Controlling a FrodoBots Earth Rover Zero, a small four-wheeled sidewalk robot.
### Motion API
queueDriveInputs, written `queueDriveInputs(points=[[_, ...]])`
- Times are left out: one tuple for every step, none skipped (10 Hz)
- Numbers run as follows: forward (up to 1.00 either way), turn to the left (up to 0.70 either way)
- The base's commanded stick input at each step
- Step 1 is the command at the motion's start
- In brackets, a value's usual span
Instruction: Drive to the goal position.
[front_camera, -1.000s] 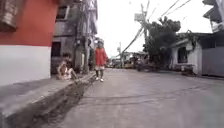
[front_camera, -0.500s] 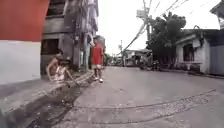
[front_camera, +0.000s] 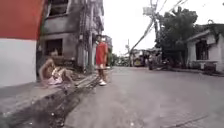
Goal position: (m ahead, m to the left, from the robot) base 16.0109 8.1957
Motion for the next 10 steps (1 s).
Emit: queueDriveInputs(points=[[1.00,-0.27],[1.00,-0.15],[1.00,0.00],[1.00,0.00],[1.00,0.00],[1.00,-0.05],[1.00,-0.19],[1.00,-0.27],[1.00,-0.27],[1.00,-0.27]])
